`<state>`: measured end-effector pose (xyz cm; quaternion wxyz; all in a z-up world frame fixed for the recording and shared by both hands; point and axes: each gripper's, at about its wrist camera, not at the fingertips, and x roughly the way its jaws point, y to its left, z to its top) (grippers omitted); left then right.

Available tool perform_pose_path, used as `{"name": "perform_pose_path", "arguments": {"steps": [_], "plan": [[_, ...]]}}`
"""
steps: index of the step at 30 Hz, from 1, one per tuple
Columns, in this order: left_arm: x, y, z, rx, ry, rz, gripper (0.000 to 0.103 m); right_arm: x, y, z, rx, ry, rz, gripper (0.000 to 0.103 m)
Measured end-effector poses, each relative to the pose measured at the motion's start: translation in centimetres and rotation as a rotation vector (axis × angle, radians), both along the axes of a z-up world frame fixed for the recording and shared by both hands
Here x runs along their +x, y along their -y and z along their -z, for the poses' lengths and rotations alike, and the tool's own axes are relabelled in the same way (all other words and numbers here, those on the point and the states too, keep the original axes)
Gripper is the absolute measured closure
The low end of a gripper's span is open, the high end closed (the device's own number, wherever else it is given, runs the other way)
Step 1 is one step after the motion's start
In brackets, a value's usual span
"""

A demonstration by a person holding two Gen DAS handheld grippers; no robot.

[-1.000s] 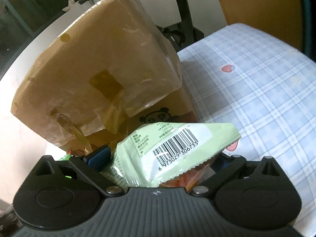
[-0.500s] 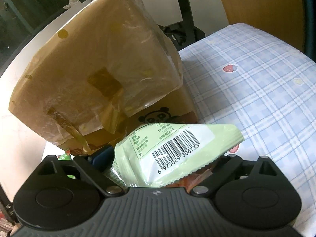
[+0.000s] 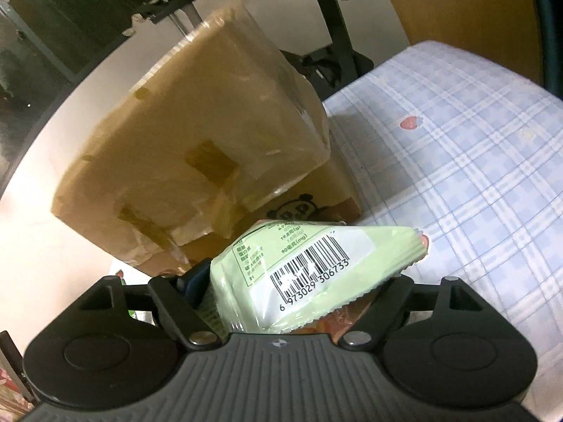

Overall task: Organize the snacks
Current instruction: 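Carry both bags up over the cardboard box with both tools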

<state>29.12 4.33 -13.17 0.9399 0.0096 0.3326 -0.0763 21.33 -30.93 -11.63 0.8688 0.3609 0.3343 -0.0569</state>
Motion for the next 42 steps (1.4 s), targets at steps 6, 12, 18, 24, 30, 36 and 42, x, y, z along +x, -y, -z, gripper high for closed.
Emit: {"name": "perform_pose_path", "arguments": {"steps": [6,12,18,24,30,36,42], "plan": [[-2.3,0.7,-2.0,0.004,0.043,0.024,0.019,-2.0,0.2,-2.0,-0.044,0.037,0.016,0.022],[-4.3,1.0,-3.5,-0.010,0.075,0.036,0.019,-4.3,0.2,-4.2,-0.133,0.085,0.021,0.022],[-6.4,1.0,-5.7,-0.018,0.131,0.033,0.019,-5.8,0.1,-6.5,-0.168,0.147,0.028,0.022],[-7.6,1.4,-8.4,-0.036,0.201,0.064,0.019,-7.0,0.2,-9.4,-0.200,0.234,0.027,0.022],[-8.1,2.5,-11.3,-0.085,0.256,0.107,0.019,-7.7,0.0,-13.1,-0.226,0.333,0.019,0.022],[-7.5,3.9,-12.9,-0.121,0.283,0.127,0.019,-6.9,0.1,-16.3,-0.271,0.402,-0.010,0.022],[-5.4,5.9,-13.7,-0.128,0.302,0.150,0.019,-4.1,0.2,-17.9,-0.330,0.429,-0.038,0.022]]}}
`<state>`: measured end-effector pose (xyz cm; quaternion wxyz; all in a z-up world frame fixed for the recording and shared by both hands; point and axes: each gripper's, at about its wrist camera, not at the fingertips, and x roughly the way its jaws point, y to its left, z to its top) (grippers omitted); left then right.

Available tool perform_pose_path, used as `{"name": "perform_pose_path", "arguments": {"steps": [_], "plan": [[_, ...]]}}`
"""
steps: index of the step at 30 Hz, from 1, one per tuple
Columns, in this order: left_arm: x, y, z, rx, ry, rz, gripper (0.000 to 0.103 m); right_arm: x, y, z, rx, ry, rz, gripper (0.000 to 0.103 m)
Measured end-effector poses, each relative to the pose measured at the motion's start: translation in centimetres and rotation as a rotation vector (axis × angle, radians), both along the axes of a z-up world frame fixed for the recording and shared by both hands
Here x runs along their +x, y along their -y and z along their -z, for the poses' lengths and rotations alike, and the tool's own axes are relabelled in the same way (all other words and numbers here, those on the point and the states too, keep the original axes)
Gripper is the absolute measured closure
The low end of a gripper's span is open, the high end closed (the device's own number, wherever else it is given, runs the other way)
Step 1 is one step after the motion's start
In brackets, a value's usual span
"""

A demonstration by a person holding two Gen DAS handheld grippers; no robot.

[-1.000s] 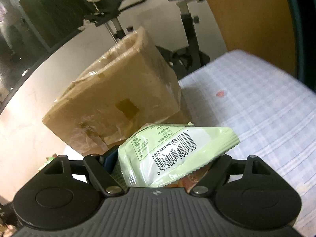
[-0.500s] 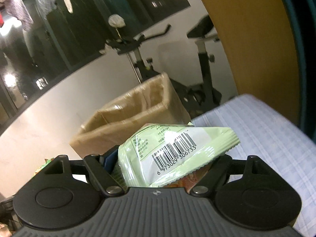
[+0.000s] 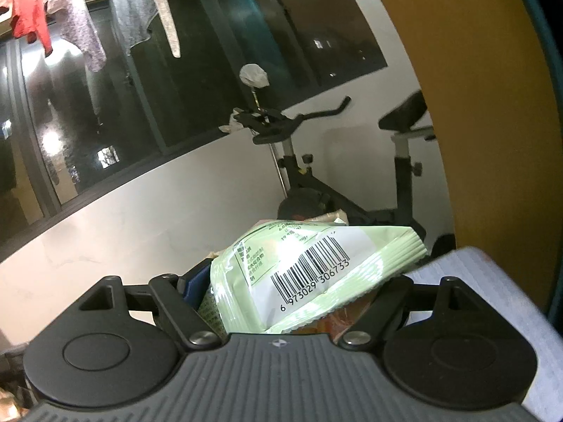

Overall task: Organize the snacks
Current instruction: 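Carry both bags up over the cardboard box with both tools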

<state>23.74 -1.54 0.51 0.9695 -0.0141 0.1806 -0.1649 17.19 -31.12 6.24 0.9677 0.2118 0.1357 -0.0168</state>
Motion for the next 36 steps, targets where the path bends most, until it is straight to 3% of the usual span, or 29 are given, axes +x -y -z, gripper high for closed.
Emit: {"name": "perform_pose_path", "arguments": {"steps": [10,21,27,36], "plan": [[6.4,3.3,-0.7,-0.025,-0.025,0.030,0.019,7.1,1.2,-0.1,-0.106,0.019,-0.006,0.022],[13.5,7.2,1.0,0.021,-0.061,0.056,0.019,15.2,0.8,3.6,-0.196,-0.041,-0.096,0.022],[14.5,7.5,2.3,0.051,-0.069,0.085,0.019,18.1,0.1,5.8,-0.257,-0.091,-0.135,0.022],[15.4,8.1,2.7,0.072,-0.045,0.111,0.018,19.8,0.7,8.1,-0.219,-0.154,-0.144,0.021]]}}
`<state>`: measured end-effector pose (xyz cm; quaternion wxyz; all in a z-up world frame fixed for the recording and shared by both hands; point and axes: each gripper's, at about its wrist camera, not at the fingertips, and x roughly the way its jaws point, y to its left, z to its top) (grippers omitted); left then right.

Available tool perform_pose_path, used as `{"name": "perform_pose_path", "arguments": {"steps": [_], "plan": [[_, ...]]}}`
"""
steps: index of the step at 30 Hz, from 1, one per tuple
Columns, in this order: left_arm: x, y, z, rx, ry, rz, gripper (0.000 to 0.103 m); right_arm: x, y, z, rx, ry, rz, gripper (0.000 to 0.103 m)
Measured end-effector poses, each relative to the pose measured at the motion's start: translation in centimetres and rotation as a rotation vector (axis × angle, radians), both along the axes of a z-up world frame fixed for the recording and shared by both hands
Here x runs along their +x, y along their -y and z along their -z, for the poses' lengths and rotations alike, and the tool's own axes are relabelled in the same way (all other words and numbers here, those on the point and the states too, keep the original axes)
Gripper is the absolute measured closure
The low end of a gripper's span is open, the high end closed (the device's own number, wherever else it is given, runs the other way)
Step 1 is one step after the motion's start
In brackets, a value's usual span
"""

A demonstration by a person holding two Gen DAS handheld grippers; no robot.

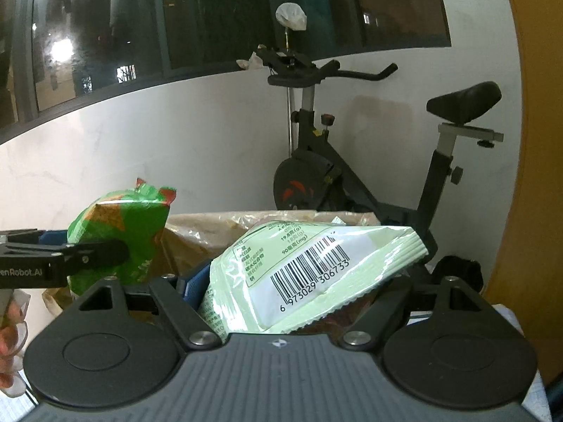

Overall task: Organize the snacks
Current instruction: 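Carry both bags up over the cardboard box with both tools, then open both tools to drop the bags into the box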

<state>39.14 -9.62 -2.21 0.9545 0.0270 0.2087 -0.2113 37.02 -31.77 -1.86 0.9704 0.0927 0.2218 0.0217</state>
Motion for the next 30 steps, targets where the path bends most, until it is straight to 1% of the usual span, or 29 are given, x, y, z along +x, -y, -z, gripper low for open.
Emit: {"name": "perform_pose_path", "arguments": {"steps": [3,7,14,16,17,22,30], "plan": [[0.1,0.0,-0.1,-0.016,0.004,0.008,0.016,-0.2,0.0,0.3,0.001,0.006,0.006,0.020],[0.5,0.4,0.1,-0.012,-0.010,0.019,0.015,0.3,0.3,0.4,0.015,-0.004,0.015,0.018],[0.3,0.4,-0.2,-0.028,-0.008,0.007,0.015,0.4,0.6,0.2,0.030,-0.019,0.016,0.017],[0.0,0.2,-0.5,-0.024,-0.010,0.003,0.015,0.2,0.7,0.1,0.040,-0.011,0.018,0.011],[-0.2,0.1,-0.6,-0.021,-0.009,0.003,0.015,0.2,0.8,0.0,0.045,-0.007,0.020,0.010],[-1.5,-0.3,-1.8,-0.019,0.004,-0.007,0.015,-0.5,0.6,-1.2,0.068,-0.002,0.038,0.009],[-5.0,-2.1,-4.5,-0.026,0.042,-0.026,0.015,-3.9,-0.4,-4.4,0.058,0.048,0.046,0.009]]}}
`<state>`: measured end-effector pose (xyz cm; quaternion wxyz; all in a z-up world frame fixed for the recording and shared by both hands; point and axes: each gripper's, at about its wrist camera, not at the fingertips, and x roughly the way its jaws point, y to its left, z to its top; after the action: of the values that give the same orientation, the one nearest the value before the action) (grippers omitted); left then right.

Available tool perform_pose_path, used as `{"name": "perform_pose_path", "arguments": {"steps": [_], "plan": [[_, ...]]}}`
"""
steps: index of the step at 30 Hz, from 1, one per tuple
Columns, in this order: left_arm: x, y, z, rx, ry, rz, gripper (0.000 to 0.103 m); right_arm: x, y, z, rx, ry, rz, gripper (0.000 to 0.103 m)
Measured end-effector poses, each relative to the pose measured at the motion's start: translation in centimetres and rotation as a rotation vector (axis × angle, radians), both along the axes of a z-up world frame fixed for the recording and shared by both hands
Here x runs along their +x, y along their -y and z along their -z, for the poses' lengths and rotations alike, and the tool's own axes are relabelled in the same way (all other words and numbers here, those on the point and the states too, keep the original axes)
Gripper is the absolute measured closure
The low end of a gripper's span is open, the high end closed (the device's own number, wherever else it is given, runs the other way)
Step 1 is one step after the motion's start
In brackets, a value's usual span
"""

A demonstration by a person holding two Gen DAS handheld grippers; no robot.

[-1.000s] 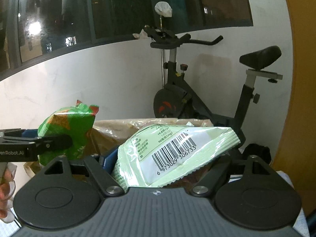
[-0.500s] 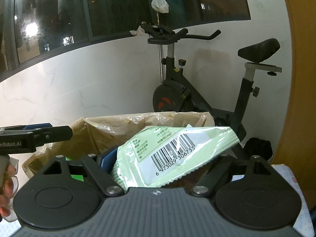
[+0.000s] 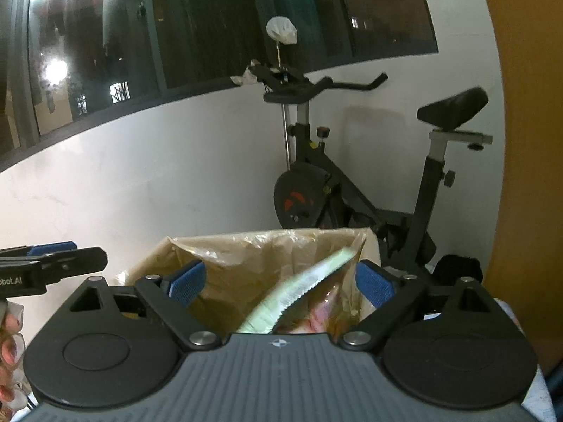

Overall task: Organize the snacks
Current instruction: 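Open both tools to drop the bags into the box, then grasp the orange spicy-strip bag with the left tool while the right tool grasps the biscuit pack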

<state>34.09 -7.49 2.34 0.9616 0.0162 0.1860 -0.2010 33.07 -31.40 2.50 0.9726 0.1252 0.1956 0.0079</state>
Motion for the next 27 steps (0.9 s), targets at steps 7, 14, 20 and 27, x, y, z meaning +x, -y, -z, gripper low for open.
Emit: {"name": "perform_pose_path", "arguments": {"steps": [7,14,20,27], "plan": [[-3.5,-2.1,-1.3,0.006,-0.002,-0.020,0.015,-3.9,-0.7,-1.9,0.007,0.017,0.024,0.009],[-7.0,-5.7,-0.1,0.014,-0.049,-0.047,0.014,-8.4,-2.3,-1.0,-0.005,0.002,0.009,0.009],[-9.8,-8.5,3.1,0.055,-0.086,-0.076,0.014,-11.8,-3.1,1.8,0.040,-0.022,-0.007,0.009],[-11.3,-10.0,7.8,0.016,-0.186,-0.108,0.015,-14.3,-4.6,6.0,0.026,-0.080,-0.001,0.009]]}}
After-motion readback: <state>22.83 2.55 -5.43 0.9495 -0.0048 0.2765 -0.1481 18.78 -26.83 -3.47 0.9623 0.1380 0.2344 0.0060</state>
